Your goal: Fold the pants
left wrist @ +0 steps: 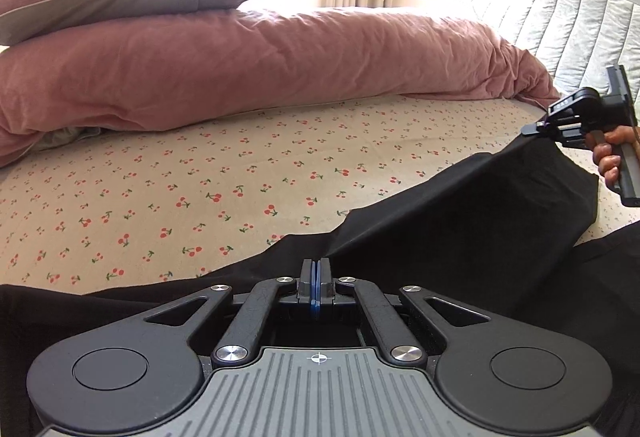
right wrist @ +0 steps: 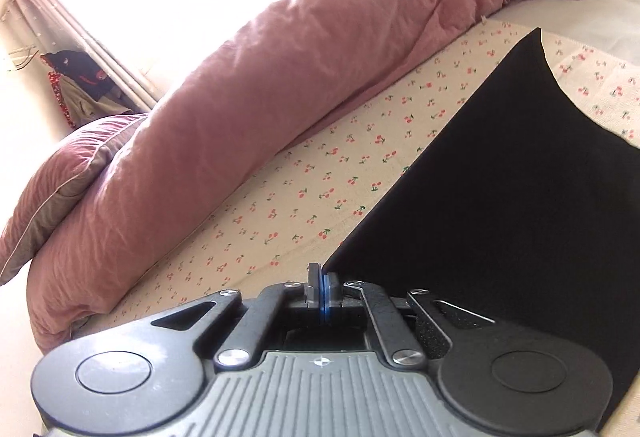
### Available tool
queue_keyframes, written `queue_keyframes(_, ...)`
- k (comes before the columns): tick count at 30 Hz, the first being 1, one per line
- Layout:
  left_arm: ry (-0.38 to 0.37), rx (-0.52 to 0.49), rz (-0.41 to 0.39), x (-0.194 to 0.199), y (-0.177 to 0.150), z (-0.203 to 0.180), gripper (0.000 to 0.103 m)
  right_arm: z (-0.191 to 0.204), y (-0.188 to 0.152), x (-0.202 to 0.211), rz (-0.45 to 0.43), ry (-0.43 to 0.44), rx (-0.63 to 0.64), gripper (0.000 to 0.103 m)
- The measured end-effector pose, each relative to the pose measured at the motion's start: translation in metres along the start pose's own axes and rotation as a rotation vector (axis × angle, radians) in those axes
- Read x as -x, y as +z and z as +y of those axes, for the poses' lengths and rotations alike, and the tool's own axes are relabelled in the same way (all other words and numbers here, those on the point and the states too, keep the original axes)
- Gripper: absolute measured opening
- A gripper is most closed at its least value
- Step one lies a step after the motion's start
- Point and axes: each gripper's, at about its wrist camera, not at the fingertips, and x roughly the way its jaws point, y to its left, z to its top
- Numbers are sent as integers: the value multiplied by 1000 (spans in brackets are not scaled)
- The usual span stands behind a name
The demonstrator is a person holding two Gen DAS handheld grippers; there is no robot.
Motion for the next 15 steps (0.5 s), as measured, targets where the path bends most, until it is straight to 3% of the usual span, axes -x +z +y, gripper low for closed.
queue_keyframes(7,-2,73,26,46,-28,-21,0,-2,-30,96,-29,7,94,1)
queue_keyframes(15,-39,197,77,81,-87,-36,0,-28,-84,159,9,-16,117,1)
